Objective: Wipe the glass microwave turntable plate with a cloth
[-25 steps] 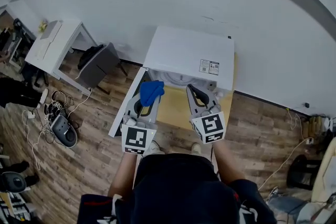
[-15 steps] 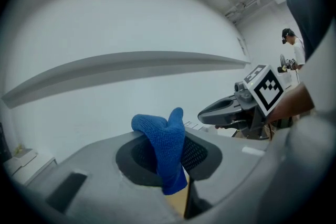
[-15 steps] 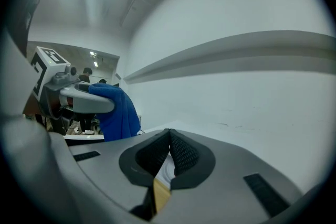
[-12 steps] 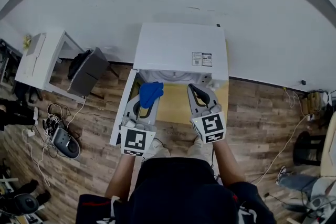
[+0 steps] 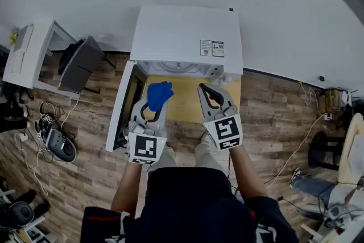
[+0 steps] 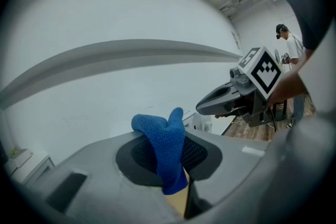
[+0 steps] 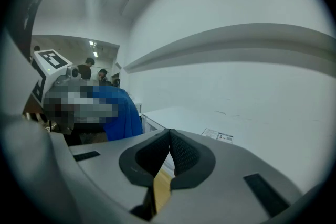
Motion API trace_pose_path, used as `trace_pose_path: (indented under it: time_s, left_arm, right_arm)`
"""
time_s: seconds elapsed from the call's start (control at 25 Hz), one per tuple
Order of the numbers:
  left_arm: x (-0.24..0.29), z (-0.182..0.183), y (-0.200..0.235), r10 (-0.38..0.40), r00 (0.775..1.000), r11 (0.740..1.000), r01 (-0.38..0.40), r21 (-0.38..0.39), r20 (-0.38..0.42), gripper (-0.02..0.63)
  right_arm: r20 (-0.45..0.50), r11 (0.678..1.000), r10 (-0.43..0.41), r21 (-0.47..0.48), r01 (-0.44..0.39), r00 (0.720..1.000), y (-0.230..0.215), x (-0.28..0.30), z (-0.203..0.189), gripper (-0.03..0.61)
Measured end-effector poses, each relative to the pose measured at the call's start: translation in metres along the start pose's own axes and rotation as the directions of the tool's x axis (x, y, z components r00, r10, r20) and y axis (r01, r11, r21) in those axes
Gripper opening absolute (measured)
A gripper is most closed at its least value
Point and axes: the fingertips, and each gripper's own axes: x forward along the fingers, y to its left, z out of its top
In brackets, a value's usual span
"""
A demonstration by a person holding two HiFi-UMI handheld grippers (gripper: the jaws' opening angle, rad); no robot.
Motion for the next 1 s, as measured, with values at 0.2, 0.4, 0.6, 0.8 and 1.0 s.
trace_pose_path:
  time_s: [0.2,0.4,0.6,0.8,1.0]
  left_arm:
    - [0.007,-0.031,-0.007,0.009,0.999,0.998,-0.011,-0.064,-0.037,0.061]
    - [0.019,-0.056,-0.016,0.009,0.998,0.996,-0.015,-0.092,-0.064,0.061]
    - [0.031,-0.081,-0.023,0.002,0.996,0.997,-0.009,-0.080,-0.088,0.061]
    - [0.041,-0.108,-0.027,0.009,0.995,0.996,-0.017,-0.084,-0.101,0.061]
    - [0.050,-0.136,-0.041,0.000,0.994,0.997,-0.008,-0.072,-0.107,0.061]
  right_arm:
    - [-0.055,0.996,0.078,-0.043,-0.080,0.995,0.014,0.010,-0.023,0.006]
    - [-0.102,0.990,0.113,-0.070,-0.120,0.988,0.019,0.020,-0.051,0.006]
    - [-0.143,0.982,0.163,-0.072,-0.174,0.976,0.023,0.027,-0.083,0.006]
    - [-0.164,0.974,0.198,-0.076,-0.213,0.966,0.028,0.038,-0.112,0.006]
    - [-0.180,0.962,0.222,-0.119,-0.245,0.958,0.033,0.051,-0.142,0.006]
